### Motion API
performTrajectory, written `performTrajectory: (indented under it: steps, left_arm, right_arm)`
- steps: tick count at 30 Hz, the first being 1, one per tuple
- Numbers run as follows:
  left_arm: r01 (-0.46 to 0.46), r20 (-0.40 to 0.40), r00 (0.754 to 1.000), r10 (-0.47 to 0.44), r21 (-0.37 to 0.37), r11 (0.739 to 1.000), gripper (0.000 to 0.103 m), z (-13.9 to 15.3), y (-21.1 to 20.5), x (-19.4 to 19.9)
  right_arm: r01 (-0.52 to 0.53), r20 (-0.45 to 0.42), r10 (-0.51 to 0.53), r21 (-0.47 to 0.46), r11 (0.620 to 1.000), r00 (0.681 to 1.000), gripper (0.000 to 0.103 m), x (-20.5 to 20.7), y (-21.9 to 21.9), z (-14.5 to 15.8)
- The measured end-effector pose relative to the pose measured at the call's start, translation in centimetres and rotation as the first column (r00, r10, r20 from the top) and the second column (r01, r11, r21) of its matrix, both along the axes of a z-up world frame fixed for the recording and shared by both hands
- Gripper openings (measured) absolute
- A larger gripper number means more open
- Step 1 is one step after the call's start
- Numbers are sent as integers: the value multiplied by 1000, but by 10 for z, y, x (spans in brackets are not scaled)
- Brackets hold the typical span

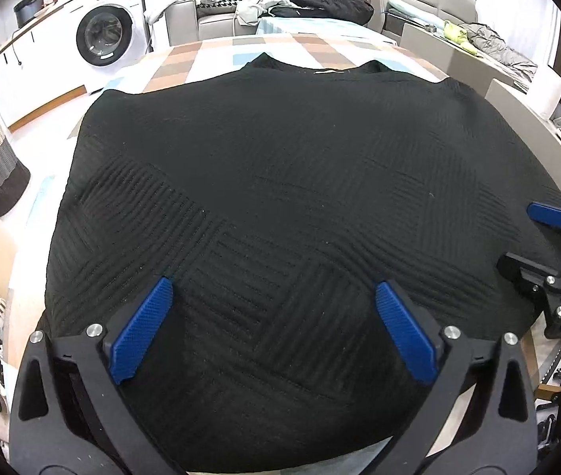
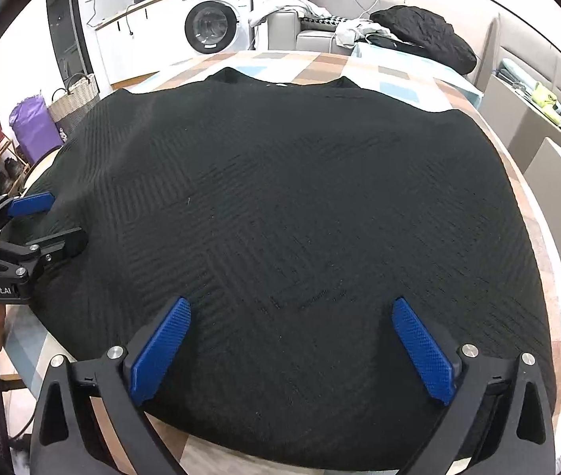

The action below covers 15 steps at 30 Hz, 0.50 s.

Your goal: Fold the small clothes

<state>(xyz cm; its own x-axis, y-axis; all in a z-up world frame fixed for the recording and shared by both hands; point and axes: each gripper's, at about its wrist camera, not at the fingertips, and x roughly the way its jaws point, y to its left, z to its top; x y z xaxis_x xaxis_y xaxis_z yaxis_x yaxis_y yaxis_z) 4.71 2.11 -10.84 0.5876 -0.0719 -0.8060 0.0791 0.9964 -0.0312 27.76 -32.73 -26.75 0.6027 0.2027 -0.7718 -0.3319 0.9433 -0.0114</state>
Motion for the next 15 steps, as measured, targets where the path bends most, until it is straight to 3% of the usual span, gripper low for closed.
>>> performTrajectory:
  steps: [3,5,9,13,15]
  left_arm:
    - [5,2,1000,-5,1,1000,102,0,0,-2]
    - [5,3,1000,-5,0,1000,102,0,1,-2]
    - [8,5,1000,-8,6,1000,102,0,0,-3]
    - [10,6,1000,-10,7,1000,102,-1,0,-3]
    - [10,8,1000,-10,7,1000,102,-1,0,-2]
  right_arm:
    - [-17,-4,17,-5,1000,1000,102,-1,-7,1]
    - [16,-1,-16,-27,1000,1000,102,-1,-19,1]
    - [79,-8,-79,21,997,997,102,-2,-56,4]
    - [154,8,-154,-42,987,988,102,-4,-78,5]
    - [188,10,-187,-30,982,982,102,-4,-85,10]
